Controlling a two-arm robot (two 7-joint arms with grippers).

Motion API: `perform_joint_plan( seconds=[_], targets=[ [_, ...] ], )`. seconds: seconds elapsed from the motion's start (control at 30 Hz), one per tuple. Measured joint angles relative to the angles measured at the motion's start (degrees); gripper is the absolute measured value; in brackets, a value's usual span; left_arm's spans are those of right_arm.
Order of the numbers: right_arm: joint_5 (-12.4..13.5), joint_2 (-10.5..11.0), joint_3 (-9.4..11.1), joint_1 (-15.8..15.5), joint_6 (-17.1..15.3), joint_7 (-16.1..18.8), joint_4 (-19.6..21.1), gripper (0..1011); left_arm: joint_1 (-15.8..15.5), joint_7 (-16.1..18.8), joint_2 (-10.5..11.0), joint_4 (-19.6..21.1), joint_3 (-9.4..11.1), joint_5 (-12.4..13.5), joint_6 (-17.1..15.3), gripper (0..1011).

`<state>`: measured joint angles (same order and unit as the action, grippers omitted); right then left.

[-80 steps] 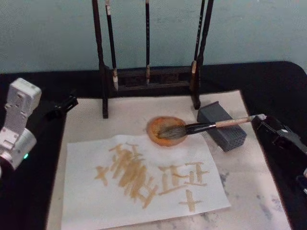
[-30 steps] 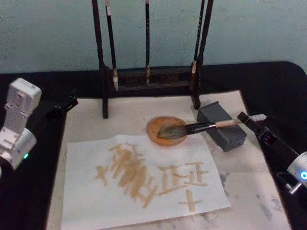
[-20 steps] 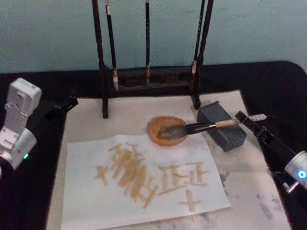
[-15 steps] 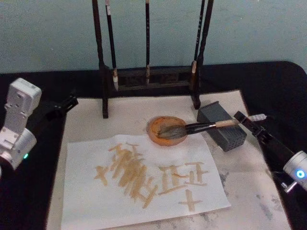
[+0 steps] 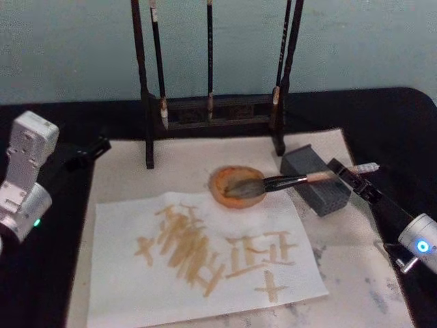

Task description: Pick up the brush from the inkstone, write on the paper, then place the brush back to its original position.

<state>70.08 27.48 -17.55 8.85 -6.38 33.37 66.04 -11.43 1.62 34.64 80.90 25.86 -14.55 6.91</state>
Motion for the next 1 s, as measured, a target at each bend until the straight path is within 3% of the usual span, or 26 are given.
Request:
perform_joint_plan(
  seconds=[0.1,0.3,0.73,0.83,1.0],
  targets=[
    [0.0,0.0,0.1,0.0,0.0,0.0,0.0,1001,0.0,0.0,0.0,0.0,0.0,0.0,0.0,1002],
    [0.0,0.0,0.2,-0.1,0.0,0.0,0.1,894,0.0,0.0,0.0,0.0,0.0,0.0,0.0,1002],
    [0.0,-0.1,0.3,-0.2,0.1,0.0,0.1,494,0.0,0.0,0.0,0.0,0.0,0.0,0.0,1002],
    [0.0,-0.1,0.3,-0.2,0.1,0.0,0.1,360,0.0,0.0,0.0,0.0,0.0,0.0,0.0,1002],
    [0.0,-0.1,0.3,-0.2,0.1,0.1,0.1,278,0.0,0.0,0.0,0.0,0.0,0.0,0.0,1002]
  ],
)
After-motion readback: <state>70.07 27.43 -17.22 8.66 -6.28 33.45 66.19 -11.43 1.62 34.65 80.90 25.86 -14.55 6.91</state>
